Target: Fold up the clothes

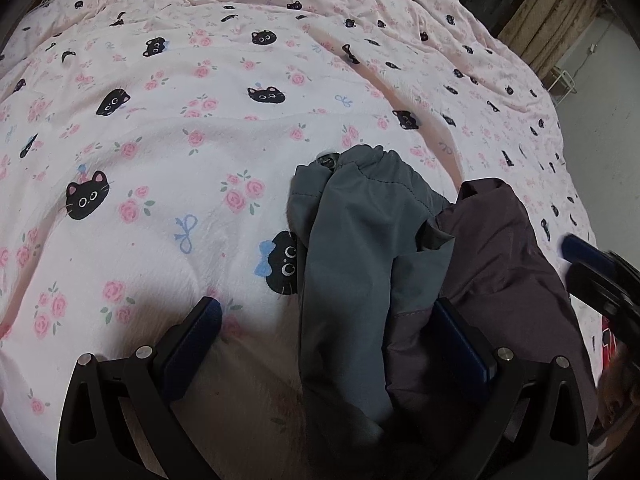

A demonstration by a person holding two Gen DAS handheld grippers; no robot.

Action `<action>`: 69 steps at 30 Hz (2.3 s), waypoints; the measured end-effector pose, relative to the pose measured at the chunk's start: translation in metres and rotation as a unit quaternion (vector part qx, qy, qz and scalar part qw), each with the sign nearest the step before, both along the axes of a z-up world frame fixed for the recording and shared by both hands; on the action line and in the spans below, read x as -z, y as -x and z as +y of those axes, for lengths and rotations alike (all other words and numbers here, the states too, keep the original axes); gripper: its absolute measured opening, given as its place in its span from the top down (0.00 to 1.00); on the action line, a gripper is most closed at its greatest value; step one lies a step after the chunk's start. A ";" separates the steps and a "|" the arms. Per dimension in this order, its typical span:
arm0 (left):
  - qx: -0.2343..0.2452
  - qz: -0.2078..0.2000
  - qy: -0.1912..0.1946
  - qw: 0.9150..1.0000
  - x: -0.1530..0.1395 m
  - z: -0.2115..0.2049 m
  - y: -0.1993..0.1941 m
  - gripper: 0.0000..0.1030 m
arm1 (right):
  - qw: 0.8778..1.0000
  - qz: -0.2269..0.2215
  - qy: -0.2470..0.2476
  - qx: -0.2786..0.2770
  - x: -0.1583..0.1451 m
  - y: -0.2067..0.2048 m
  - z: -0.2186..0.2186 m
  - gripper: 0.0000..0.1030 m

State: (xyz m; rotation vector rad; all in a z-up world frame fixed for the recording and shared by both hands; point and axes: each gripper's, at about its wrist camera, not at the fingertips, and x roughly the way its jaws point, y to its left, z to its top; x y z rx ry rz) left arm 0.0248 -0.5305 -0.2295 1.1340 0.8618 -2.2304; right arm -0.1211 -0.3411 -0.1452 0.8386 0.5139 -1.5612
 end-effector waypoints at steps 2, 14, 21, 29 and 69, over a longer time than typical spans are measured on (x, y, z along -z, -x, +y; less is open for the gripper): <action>-0.009 0.010 -0.003 1.000 -0.006 -0.001 -0.005 0.00 | 1.000 0.002 0.021 -0.016 -0.016 -0.012 0.018 0.57; 0.041 0.037 -0.006 0.998 -0.039 0.040 -0.039 0.01 | 0.999 -0.001 -0.021 -0.038 0.015 -0.032 0.020 0.46; 0.054 -0.013 0.016 0.998 -0.007 0.046 -0.029 0.00 | 0.998 0.020 -0.026 -0.044 0.035 -0.040 0.014 0.42; 0.060 -0.021 0.030 0.998 0.000 0.050 -0.025 0.00 | 0.998 0.043 -0.015 -0.044 0.046 -0.046 0.010 0.37; 0.055 -0.003 -0.007 0.998 -0.004 0.039 -0.043 0.00 | 0.919 -0.380 0.039 0.100 0.081 0.013 0.041 0.23</action>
